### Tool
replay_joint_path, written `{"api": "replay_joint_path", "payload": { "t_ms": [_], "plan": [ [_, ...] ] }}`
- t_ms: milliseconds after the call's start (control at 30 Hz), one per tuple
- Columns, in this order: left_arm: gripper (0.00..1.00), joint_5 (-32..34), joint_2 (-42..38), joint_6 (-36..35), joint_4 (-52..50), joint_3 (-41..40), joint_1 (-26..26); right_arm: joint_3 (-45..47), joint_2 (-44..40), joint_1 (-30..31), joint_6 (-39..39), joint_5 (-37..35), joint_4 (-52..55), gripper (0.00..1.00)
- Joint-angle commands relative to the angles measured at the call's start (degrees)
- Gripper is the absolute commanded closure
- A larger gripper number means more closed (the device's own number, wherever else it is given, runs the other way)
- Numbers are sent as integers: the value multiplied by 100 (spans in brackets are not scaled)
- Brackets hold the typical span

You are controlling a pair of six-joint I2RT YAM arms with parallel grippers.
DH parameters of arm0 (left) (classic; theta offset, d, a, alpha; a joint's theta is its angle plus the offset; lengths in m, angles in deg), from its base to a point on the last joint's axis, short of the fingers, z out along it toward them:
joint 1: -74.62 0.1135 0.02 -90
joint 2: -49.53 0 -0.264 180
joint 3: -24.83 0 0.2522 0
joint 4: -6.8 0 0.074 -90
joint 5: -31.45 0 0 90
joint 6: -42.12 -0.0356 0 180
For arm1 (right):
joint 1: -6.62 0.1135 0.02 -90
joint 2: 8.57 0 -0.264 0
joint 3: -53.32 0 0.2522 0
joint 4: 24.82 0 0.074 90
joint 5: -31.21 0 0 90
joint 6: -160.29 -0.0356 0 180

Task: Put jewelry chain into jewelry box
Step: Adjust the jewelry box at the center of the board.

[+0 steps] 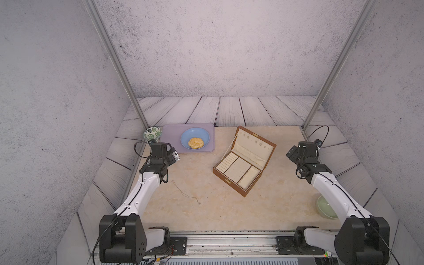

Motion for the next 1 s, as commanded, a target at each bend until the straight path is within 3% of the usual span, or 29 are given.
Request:
{"api": "replay_joint_path", "payload": {
  "t_ms": [0, 167, 433, 733, 900, 967],
  "plan": [
    [3, -469, -191, 224, -434, 4, -191, 348, -395, 399, -937, 856, 1163, 5],
    [0, -641, -317, 259, -775, -6, -534, 616, -657, 1547, -1889, 773, 1261, 12],
    [2, -624, -476, 242, -1020, -30, -827, 550, 203, 2891, -2784, 813, 815, 24],
    [2, -568, -705, 244, -1174, -143, -930, 111, 1275, 3322, -2769, 998, 607, 41],
    [2, -512, -842, 216, -1256, -180, -935, 3, 1498, 3337, -2575, 1040, 674, 60],
    [2, -497, -864, 216, -1268, -204, -942, 45, 1549, 3340, -2510, 1085, 601, 63]
  ]
}}
